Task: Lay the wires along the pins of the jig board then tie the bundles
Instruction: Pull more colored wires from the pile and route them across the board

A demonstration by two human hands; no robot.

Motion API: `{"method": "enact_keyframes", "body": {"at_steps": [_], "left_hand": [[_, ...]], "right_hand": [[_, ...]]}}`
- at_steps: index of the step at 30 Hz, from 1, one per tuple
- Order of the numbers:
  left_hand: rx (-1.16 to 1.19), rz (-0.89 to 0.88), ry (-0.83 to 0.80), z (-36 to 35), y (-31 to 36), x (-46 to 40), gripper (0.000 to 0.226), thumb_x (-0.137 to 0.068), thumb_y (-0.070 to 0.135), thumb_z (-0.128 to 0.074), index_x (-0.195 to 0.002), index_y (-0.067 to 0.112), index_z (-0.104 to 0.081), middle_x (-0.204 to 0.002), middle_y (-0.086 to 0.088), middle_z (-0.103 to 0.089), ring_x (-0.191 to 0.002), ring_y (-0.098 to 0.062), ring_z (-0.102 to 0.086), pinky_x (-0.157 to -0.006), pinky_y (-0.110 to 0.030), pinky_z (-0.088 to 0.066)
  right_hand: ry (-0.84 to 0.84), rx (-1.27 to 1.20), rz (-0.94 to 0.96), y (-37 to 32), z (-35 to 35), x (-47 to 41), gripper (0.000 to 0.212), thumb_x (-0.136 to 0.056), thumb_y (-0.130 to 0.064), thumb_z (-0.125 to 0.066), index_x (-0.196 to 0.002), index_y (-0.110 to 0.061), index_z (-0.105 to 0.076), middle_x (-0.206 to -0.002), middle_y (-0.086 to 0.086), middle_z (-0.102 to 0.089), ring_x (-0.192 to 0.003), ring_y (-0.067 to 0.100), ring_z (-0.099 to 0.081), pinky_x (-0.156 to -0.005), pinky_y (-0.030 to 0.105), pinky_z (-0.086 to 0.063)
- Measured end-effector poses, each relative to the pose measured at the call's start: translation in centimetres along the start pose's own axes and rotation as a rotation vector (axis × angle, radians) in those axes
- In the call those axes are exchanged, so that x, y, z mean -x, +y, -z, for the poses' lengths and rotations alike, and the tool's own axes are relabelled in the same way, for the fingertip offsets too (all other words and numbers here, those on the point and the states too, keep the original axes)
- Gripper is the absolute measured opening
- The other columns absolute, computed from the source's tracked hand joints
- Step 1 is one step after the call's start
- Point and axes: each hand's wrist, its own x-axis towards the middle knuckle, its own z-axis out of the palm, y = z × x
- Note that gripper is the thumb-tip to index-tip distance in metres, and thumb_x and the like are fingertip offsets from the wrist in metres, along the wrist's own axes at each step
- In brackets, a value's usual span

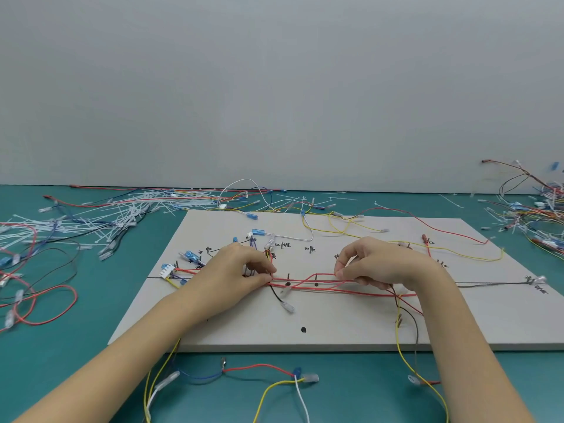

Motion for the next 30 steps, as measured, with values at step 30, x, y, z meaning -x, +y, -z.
{"method": "enact_keyframes", "body": {"at_steps": [30], "left_hand": [[0.016, 0.019, -0.029, 0.23, -0.09, 0.2, 0.006, -0.084, 0.022, -0.073, -0.079, 0.025, -0.071, -0.077, 0.016, -0.066, -0.082, 0.002, -0.056, -0.065, -0.006, -0.039]], "right_hand": [[0.155, -0.182, 0.059, 0.32, 0.55, -0.24, 0.025, -0.093, -0.03, -0.061, -0.086, -0.007, -0.068, -0.054, 0.005, -0.059, -0.033, 0.011, -0.03, -0.036, 0.016, -0.025]]}}
